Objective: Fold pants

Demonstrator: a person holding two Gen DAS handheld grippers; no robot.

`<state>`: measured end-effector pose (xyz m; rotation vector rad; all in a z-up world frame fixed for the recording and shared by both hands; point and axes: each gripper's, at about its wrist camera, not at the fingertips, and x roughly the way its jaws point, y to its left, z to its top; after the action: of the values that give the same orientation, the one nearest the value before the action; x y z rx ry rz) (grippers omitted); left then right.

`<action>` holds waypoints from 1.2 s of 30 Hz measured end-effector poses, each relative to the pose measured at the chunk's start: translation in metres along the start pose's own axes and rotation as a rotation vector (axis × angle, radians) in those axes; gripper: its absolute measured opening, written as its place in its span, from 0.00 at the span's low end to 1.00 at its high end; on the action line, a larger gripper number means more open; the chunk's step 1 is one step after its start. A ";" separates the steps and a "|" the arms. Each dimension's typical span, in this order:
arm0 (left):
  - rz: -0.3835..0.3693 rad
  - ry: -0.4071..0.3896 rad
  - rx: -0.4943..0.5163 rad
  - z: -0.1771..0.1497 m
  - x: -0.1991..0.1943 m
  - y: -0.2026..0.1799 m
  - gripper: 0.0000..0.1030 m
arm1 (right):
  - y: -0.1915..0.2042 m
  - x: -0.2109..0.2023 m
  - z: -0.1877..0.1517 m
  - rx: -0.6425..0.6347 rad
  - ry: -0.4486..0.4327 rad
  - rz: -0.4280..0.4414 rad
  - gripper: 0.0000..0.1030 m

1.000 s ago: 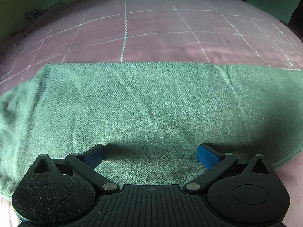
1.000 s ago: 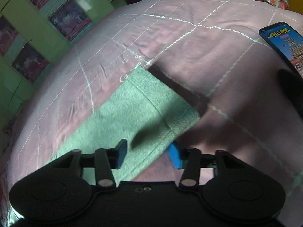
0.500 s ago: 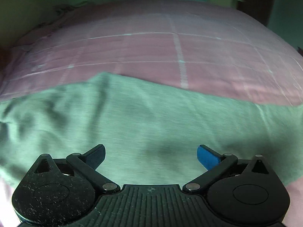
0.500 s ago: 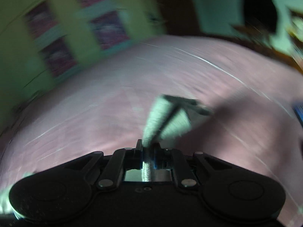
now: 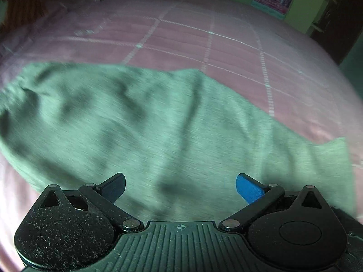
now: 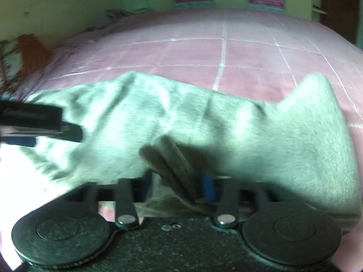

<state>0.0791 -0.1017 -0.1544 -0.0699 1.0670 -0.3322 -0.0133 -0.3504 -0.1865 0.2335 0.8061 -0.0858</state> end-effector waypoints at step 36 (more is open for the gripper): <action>0.015 -0.054 0.010 -0.045 -0.015 -0.015 0.45 | -0.070 -0.018 -0.025 0.004 0.020 -0.240 0.34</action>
<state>0.0304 -0.1064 -0.1600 -0.0617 1.0120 -0.3207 -0.0549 -0.4126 -0.2018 0.1406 0.8510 -0.3107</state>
